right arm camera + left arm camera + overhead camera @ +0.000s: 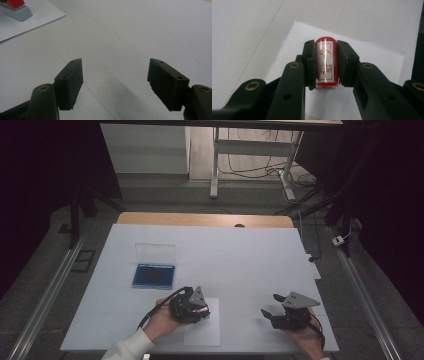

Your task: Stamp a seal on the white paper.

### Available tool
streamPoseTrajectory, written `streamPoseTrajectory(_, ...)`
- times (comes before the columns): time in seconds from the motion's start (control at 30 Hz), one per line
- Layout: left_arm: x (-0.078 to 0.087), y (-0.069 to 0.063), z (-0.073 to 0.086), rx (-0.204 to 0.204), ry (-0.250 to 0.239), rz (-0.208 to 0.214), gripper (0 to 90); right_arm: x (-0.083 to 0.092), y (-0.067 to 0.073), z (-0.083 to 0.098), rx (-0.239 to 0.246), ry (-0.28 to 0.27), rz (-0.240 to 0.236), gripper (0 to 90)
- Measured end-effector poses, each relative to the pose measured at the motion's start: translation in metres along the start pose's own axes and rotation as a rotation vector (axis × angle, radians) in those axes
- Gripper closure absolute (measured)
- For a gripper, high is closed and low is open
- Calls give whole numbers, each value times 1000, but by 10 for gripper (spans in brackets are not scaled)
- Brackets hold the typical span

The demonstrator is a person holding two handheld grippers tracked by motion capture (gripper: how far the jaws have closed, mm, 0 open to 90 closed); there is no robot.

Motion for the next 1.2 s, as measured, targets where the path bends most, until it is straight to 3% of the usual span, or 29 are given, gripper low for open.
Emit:
streamPoseTrajectory(0.3, -4, -1, 1, -3, 33, -7, 710, 0, 2, -1, 5, -3, -10, 281)
streamPoseTrajectory(1.2, -4, -1, 2, -16, 18, -3, 710, -1, 1, -1, 4, -6, -5, 281)
Point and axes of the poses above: each handheld gripper's, and its own axes: x roughly backward along the jaws, z roughly out of its underside, y roughly to its left, the point moved 8 cm from there along -x, roughly forward along the jaws, and after that the axes turned 3 degrees about y, right-handed, at the moved point
